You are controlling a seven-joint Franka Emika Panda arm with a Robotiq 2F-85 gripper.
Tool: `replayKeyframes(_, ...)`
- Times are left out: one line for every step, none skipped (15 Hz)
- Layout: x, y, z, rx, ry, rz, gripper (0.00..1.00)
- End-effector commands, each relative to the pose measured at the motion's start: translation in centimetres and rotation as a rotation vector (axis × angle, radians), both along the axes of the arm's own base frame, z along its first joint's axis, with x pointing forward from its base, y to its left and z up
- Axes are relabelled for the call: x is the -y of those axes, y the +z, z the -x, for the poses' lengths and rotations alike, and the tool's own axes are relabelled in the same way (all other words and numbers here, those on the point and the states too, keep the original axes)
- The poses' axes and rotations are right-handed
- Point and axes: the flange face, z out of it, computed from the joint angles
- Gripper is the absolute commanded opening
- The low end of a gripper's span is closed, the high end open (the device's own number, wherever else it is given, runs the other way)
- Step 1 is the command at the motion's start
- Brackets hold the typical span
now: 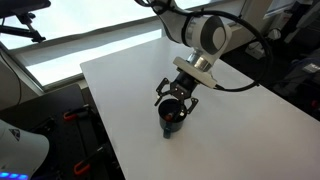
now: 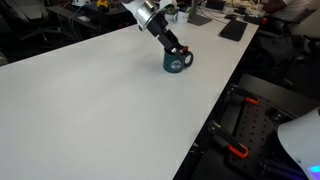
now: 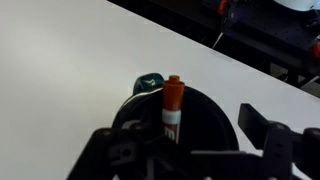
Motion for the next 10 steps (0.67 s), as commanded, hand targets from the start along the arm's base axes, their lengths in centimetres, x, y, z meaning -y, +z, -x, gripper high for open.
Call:
replayKeyframes(0.56, 0.00, -0.38, 0.001, 0.011, 0.018, 0.91)
replayKeyframes(0.61, -0.04, -0.35, 0.000, 0.010, 0.017, 0.95)
replayKeyframes(0.61, -0.07, -0.33, -0.001, 0.008, 0.017, 0.97)
replayKeyframes(0.60, -0.15, -0.31, -0.003, 0.007, 0.017, 1.00)
replayKeyframes(0.59, -0.23, -0.28, -0.004, 0.007, 0.018, 1.00)
replayKeyframes(0.57, -0.16, -0.28, -0.002, 0.008, 0.018, 1.00)
replayKeyframes(0.56, -0.08, -0.27, -0.002, 0.010, 0.016, 1.00)
replayKeyframes(0.50, 0.05, -0.23, 0.001, 0.011, 0.018, 1.00)
replayKeyframes(0.43, 0.36, -0.17, 0.010, 0.011, 0.021, 1.00)
replayKeyframes(0.37, 0.65, -0.12, 0.018, 0.011, 0.023, 1.00)
